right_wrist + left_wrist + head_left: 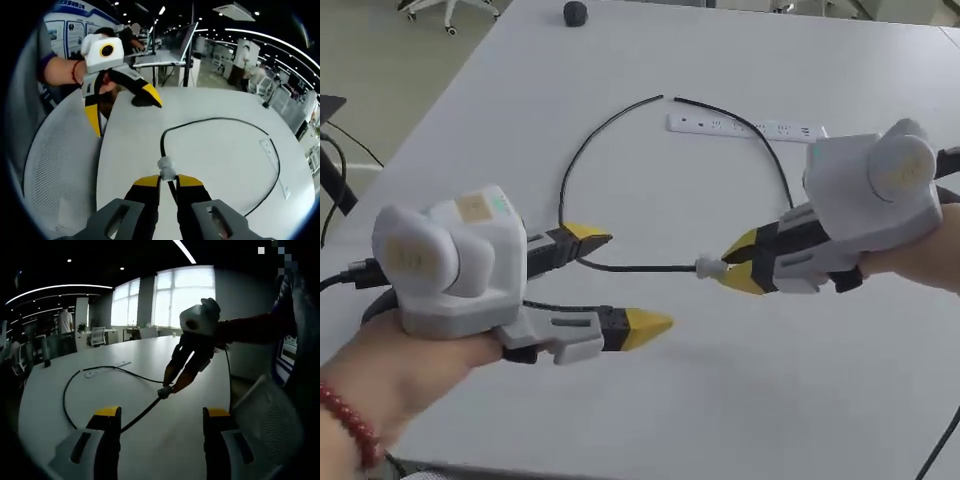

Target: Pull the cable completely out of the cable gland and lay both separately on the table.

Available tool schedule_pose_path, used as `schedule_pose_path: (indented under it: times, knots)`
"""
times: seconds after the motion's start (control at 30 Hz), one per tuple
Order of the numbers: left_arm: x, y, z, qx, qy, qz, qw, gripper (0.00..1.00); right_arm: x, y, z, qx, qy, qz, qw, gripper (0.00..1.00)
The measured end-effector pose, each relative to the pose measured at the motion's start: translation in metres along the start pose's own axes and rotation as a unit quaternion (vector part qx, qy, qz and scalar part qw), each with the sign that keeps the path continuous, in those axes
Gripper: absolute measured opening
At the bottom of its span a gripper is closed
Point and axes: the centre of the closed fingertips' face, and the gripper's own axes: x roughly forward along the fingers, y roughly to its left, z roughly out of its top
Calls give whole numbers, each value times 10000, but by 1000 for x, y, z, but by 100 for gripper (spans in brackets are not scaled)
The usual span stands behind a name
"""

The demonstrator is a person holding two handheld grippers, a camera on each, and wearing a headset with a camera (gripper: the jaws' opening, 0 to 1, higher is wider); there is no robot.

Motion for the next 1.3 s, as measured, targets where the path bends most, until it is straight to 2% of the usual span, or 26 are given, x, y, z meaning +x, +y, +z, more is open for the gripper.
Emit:
schedule_pose_path:
  times: [0.07, 0.1, 0.23, 0.37, 0.43, 0.47, 0.53, 0.57, 0.63, 0.7, 0.73, 0.87, 0.9, 0.93, 1.0, 1.07, 1.17, 1.3]
  knots:
    - [3, -4, 0, 66, 47, -105, 9999, 67, -7, 3, 6, -38, -32, -72, 10000, 7]
    - [6, -6, 1, 204, 44, -173, 9996, 67, -10, 5, 8, -41, -36, -68, 10000, 7]
    - [8, -8, 5, 255, 14, -269, 9993, 65, -22, 14, 18, -157, -101, -146, 9997, 7]
    - [11, -10, 19, 396, -184, -426, 9981, 60, -31, 21, 26, -289, -125, -186, 9993, 7]
    - [12, -15, 30, 470, -343, -598, 9965, 54, -34, 28, 32, -276, -180, -103, 9994, 7]
    - [12, -16, 34, 613, -387, -655, 9952, 51, -37, 29, 36, -328, -232, -142, 9991, 7]
    - [13, -20, 36, 758, -306, -774, 9936, 47, -39, 32, 40, -326, -263, -94, 9991, 7]
    - [14, -22, 41, 950, -378, -861, 9910, 44, -40, 34, 43, -375, -304, -104, 9988, 7]
    - [13, -25, 44, 1044, -388, -966, 9891, 42, -42, 36, 45, -380, -311, -65, 9988, 7]
    - [11, -26, 48, 1304, -478, -1056, 9847, 39, -44, 38, 47, -418, -323, -77, 9986, 7]
    - [11, -26, 49, 1289, -490, -1079, 9845, 38, -44, 40, 48, -417, -329, -35, 9986, 7]
    - [12, -34, 50, 1634, -556, -1357, 9756, 34, -45, 43, 49, -447, -325, -16, 9985, 6]
    - [12, -41, 54, 1681, -685, -1498, 9719, 33, -45, 44, 50, -456, -347, -17, 9984, 6]
    - [13, -42, 53, 1654, -664, -1512, 9723, 32, -45, 45, 51, -450, -350, 5, 9984, 6]
    - [16, -46, 50, 1822, -621, -1589, 9683, 29, -45, 46, 51, -487, -341, 1, 9982, 6]
    - [18, -47, 48, 1863, -595, -1572, 9680, 27, -46, 47, 51, -480, -350, 14, 9982, 6]
    - [13, -50, 53, 1830, -778, -1584, 9671, 25, -47, 48, 50, -466, -341, 17, 9983, 6]
    - [13, -51, 52, 1905, -760, -1640, 9649, 25, -48, 49, 51, -458, -363, 33, 9983, 6]
